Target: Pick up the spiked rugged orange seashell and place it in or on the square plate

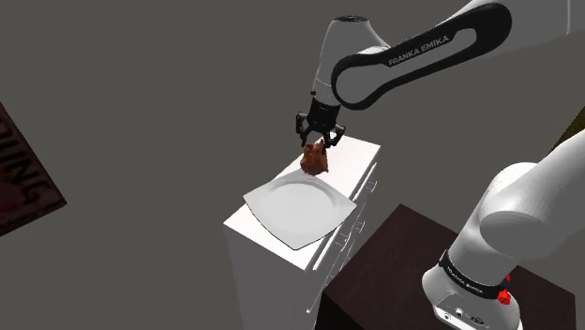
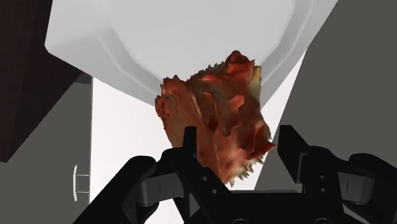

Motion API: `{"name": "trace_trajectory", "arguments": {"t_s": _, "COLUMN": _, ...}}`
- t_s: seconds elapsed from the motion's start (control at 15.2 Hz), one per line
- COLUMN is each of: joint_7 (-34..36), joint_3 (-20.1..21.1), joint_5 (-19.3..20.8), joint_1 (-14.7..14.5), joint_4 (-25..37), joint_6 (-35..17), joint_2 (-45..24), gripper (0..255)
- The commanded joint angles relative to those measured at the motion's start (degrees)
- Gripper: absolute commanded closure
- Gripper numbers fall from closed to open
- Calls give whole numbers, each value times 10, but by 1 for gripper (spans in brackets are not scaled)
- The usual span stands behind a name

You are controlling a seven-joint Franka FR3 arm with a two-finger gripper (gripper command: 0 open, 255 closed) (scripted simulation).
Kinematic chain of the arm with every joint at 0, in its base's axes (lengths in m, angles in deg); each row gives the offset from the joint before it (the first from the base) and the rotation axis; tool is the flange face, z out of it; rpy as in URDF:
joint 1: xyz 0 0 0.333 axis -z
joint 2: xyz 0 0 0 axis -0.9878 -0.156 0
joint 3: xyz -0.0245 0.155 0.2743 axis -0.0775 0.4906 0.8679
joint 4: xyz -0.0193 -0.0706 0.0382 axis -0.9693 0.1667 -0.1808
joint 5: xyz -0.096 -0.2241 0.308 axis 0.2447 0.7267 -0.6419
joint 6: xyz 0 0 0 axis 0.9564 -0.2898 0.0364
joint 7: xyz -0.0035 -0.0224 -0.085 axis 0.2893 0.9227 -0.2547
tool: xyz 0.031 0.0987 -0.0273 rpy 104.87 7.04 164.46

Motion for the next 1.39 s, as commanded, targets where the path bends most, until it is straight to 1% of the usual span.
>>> {"name": "trace_trajectory", "arguments": {"t_s": 0.0, "joint_7": 31, "joint_3": 22, "joint_5": -3, "joint_1": -11, "joint_4": -3, "joint_6": 3, "joint_2": 5, "gripper": 255}}
{"name": "trace_trajectory", "arguments": {"t_s": 0.46, "joint_7": 142, "joint_3": 104, "joint_5": -12, "joint_1": -48, "joint_4": 17, "joint_6": 24, "joint_2": 3, "gripper": 255}}
{"name": "trace_trajectory", "arguments": {"t_s": 1.32, "joint_7": 169, "joint_3": 122, "joint_5": 11, "joint_1": -37, "joint_4": -41, "joint_6": -87, "joint_2": -52, "gripper": 255}}
